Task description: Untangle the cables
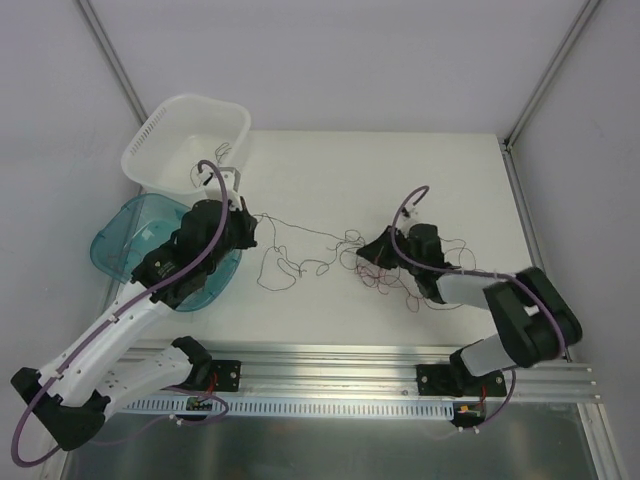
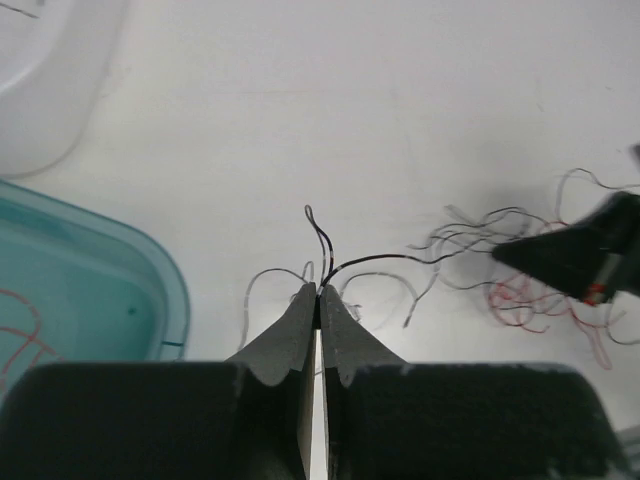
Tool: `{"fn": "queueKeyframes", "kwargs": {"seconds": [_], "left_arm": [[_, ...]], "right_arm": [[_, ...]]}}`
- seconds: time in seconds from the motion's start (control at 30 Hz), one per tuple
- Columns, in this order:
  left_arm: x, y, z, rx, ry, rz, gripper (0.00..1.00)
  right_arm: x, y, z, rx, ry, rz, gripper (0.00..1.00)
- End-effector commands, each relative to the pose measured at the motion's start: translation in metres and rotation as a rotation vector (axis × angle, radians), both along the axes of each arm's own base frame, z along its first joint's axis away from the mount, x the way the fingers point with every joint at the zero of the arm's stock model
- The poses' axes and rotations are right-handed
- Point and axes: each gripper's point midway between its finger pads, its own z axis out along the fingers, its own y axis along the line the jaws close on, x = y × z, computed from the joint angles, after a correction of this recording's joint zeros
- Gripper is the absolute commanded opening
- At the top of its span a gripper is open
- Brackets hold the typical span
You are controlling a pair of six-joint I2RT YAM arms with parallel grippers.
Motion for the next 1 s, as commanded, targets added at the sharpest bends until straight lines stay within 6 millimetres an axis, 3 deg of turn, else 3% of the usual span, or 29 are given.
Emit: {"fn": "queueKeyframes", "kwargs": {"seconds": [0.0, 0.03, 0.1, 0.13, 0.2, 0.33, 0.4, 0.43, 0.47, 0.5, 0.57, 0.6, 0.67, 0.7, 0.77, 0.8, 0.9, 0.97], "left_arm": [[0.007, 0.048, 0.028, 0.068, -0.066, 0.141, 0.00], [0.006, 0.055, 0.028, 0.086, -0.061, 0.153, 0.00], [0.009, 0.069, 0.032, 0.089, -0.064, 0.193, 0.00], [0.009, 0.072, 0.038, 0.077, -0.073, 0.198, 0.00], [0.011, 0.081, 0.045, 0.058, -0.082, 0.224, 0.00], [0.013, 0.086, 0.083, 0.007, -0.147, 0.214, 0.00], [0.015, 0.089, 0.097, -0.001, -0.168, 0.218, 0.00], [0.014, 0.094, 0.117, -0.018, -0.206, 0.232, 0.00], [0.017, 0.094, 0.124, -0.018, -0.213, 0.223, 0.00], [0.015, 0.095, 0.147, -0.036, -0.259, 0.222, 0.00], [0.019, 0.086, 0.162, -0.042, -0.277, 0.173, 0.00], [0.017, 0.084, 0.185, -0.056, -0.319, 0.157, 0.00], [0.023, 0.078, 0.196, -0.048, -0.329, 0.131, 0.00], [0.019, 0.080, 0.218, -0.057, -0.372, 0.128, 0.00], [0.020, 0.082, 0.232, -0.037, -0.400, 0.132, 0.00], [0.015, 0.085, 0.250, -0.046, -0.442, 0.136, 0.00], [0.010, 0.077, 0.270, -0.058, -0.480, 0.086, 0.00], [0.009, 0.068, 0.269, -0.076, -0.472, 0.037, 0.00]], "right_arm": [[0.005, -0.038, 0.048, -0.046, -0.114, -0.032, 0.01], [0.003, -0.061, 0.041, -0.111, -0.051, -0.076, 0.01], [0.005, -0.086, 0.054, -0.180, -0.075, -0.112, 0.01], [0.007, -0.097, 0.075, -0.174, -0.112, -0.141, 0.01], [0.005, -0.132, 0.077, -0.181, -0.054, -0.226, 0.01], [0.002, -0.180, 0.089, -0.113, 0.033, -0.364, 0.01], [0.001, -0.188, 0.088, -0.084, 0.054, -0.388, 0.01], [0.001, -0.191, 0.086, -0.072, 0.074, -0.396, 0.01], [0.000, -0.198, 0.077, -0.067, 0.108, -0.420, 0.01], [0.000, -0.200, 0.072, -0.061, 0.126, -0.429, 0.01], [0.000, -0.198, 0.067, -0.043, 0.141, -0.419, 0.01], [-0.002, -0.197, 0.058, -0.044, 0.167, -0.414, 0.01], [-0.004, -0.201, 0.046, -0.064, 0.209, -0.436, 0.01], [-0.005, -0.203, 0.037, -0.082, 0.238, -0.437, 0.01], [-0.010, -0.206, 0.025, -0.100, 0.285, -0.447, 0.01], [-0.011, -0.206, 0.020, -0.104, 0.302, -0.453, 0.01], [-0.016, -0.207, 0.007, -0.113, 0.343, -0.460, 0.01], [-0.016, -0.204, 0.006, -0.104, 0.345, -0.446, 0.01]]}}
